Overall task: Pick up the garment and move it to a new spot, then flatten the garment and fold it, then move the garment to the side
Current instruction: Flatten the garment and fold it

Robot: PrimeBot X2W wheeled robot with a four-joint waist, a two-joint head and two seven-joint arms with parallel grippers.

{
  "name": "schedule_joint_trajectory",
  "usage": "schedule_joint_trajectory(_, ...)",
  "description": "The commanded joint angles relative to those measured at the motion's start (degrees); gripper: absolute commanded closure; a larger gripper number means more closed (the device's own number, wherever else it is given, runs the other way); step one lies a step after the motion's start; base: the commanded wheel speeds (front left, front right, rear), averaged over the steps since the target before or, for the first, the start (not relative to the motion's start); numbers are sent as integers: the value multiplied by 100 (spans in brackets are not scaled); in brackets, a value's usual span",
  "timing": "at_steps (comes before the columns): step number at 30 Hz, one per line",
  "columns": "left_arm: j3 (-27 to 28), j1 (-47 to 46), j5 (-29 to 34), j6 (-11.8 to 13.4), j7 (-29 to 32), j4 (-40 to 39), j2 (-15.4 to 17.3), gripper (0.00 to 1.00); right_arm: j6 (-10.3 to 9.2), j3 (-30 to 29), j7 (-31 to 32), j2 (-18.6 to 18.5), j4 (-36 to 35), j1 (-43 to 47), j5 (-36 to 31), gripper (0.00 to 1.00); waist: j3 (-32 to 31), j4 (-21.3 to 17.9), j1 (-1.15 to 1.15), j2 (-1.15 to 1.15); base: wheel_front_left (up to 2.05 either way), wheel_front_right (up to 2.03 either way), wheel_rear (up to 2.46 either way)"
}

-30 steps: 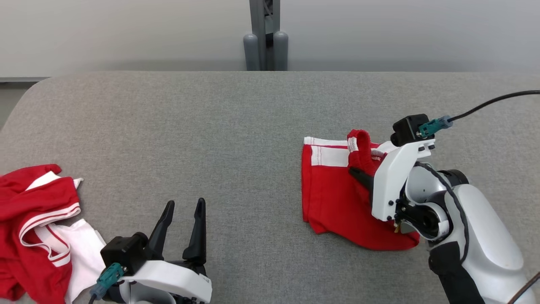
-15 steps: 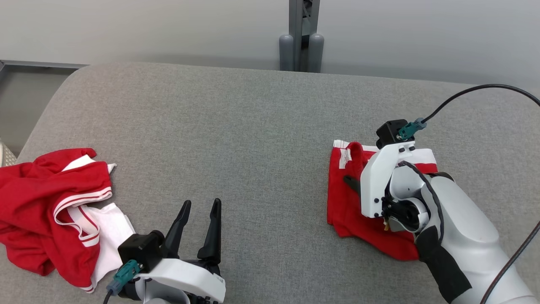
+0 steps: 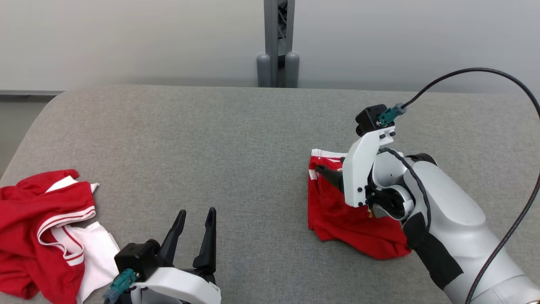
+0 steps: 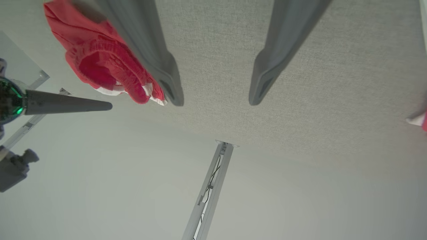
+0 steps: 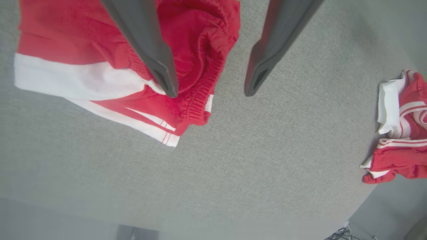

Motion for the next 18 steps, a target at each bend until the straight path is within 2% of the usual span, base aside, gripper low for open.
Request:
schedule_joint_trajectory(1, 34, 32, 16, 26, -22, -22, 56, 0, 1, -16, -87, -28, -46, -99, 46, 0, -93, -128, 0, 0, 0, 0, 0)
schedule_joint_trajectory(9, 36, 242, 37, 112, 9, -200, 158, 0, 1, -507, -641, -35, -122, -180, -344, 0, -280, -557, 0, 0, 0, 0, 0)
schedule_joint_trajectory(18, -10, 293, 103, 214, 108, -477, 259, 0, 1, -1387, -1361, -311, -495, 520, -780, 0, -212, -821, 0, 0, 0, 0, 0)
